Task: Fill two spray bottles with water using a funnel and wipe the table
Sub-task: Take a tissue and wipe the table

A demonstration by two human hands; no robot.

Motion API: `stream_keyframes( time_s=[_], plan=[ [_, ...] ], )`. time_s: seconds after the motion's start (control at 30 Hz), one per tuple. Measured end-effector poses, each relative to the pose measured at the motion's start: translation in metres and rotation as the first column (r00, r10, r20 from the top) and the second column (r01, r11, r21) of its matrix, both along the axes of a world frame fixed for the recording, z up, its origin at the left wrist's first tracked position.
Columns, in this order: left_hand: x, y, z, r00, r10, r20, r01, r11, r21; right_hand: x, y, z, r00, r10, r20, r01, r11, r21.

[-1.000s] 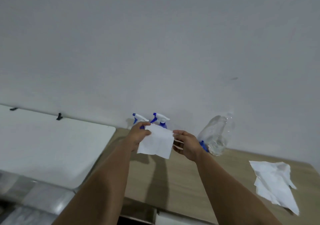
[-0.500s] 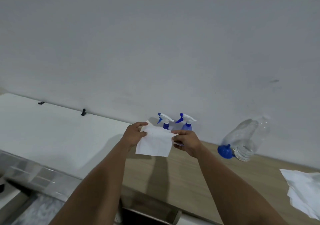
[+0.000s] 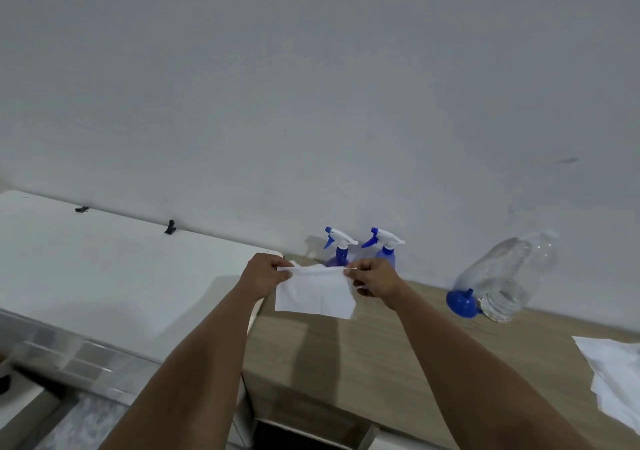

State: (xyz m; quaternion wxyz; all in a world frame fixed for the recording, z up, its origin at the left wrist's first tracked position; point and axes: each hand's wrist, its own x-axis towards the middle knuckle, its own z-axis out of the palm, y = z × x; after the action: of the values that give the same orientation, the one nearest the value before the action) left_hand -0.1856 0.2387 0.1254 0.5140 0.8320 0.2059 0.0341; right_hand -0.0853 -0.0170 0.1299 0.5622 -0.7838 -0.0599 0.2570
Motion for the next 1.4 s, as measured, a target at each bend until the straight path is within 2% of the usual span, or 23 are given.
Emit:
stream_keyframes(
  time_s=[0.13, 0.2, 0.33, 0.53, 0.57, 0.63, 0.7, 0.73, 0.8, 0.87, 0.9, 0.97, 1.03, 1.23, 1.4],
  plan=[
    [0.012, 0.018, -0.02, 0.999, 0.032, -0.027, -0.031, 0.999, 0.04, 0.009, 0.015, -0.009, 0.999, 0.035, 0.023, -0.032, 0.99, -0.137],
    [0.021, 0.028, -0.032, 0.999, 0.017, -0.033, -0.016, 1.0, 0.011, 0.017, 0.024, -0.016, 0.998, 0.049, 0.033, -0.042, 0.983, -0.179],
    [0.041, 0.044, -0.057, 0.99, -0.023, -0.139, 0.019, 0.999, -0.031, 0.033, 0.044, -0.043, 0.999, 0.03, 0.035, -0.022, 0.976, -0.218],
    [0.064, 0.041, -0.096, 0.978, -0.015, -0.209, 0.043, 0.991, 0.128, 0.051, 0.068, -0.113, 1.0, -0.029, 0.006, 0.03, 0.95, -0.312],
    [0.063, 0.037, -0.103, 0.974, -0.009, -0.225, 0.048, 0.984, 0.171, 0.048, 0.071, -0.123, 0.998, -0.045, 0.053, 0.061, 0.934, -0.351],
    [0.059, 0.031, -0.114, 0.97, 0.02, -0.241, 0.046, 0.964, 0.263, 0.03, 0.075, -0.133, 0.967, -0.038, 0.252, 0.164, 0.849, -0.502],
    [0.053, 0.023, -0.116, 0.969, 0.061, -0.239, 0.023, 0.942, 0.335, 0.006, 0.083, -0.139, 0.889, 0.076, 0.452, 0.258, 0.732, -0.63],
    [0.05, 0.019, -0.117, 0.97, 0.073, -0.232, 0.017, 0.932, 0.362, -0.005, 0.088, -0.141, 0.858, 0.168, 0.485, 0.23, 0.718, -0.657],
    [0.044, 0.015, -0.119, 0.976, 0.088, -0.199, 0.0, 0.914, 0.405, -0.021, 0.099, -0.15, 0.813, 0.392, 0.431, 0.013, 0.727, -0.686],
    [0.04, 0.014, -0.123, 0.985, 0.106, -0.139, -0.034, 0.896, 0.443, -0.031, 0.109, -0.167, 0.75, 0.594, 0.292, -0.227, 0.645, -0.73],
    [0.039, 0.015, -0.126, 0.988, 0.112, -0.11, -0.049, 0.885, 0.462, -0.033, 0.111, -0.176, 0.721, 0.651, 0.236, -0.292, 0.595, -0.749],
    [0.037, 0.015, -0.13, 0.991, 0.108, -0.077, -0.057, 0.871, 0.488, -0.035, 0.106, -0.191, 0.683, 0.7, 0.209, -0.306, 0.534, -0.788],
    [0.035, 0.011, -0.133, 0.992, 0.099, -0.079, -0.047, 0.867, 0.496, -0.032, 0.091, -0.198, 0.679, 0.703, 0.214, -0.278, 0.516, -0.81],
    [0.039, -0.025, -0.139, 0.995, 0.079, -0.058, -0.046, 0.896, 0.442, -0.017, 0.012, -0.197, 0.72, 0.653, 0.236, -0.24, 0.553, -0.798],
    [0.055, -0.074, -0.133, 0.999, 0.036, -0.023, -0.021, 0.877, 0.481, -0.003, -0.061, -0.19, 0.77, 0.603, 0.208, -0.218, 0.555, -0.803]
  ],
)
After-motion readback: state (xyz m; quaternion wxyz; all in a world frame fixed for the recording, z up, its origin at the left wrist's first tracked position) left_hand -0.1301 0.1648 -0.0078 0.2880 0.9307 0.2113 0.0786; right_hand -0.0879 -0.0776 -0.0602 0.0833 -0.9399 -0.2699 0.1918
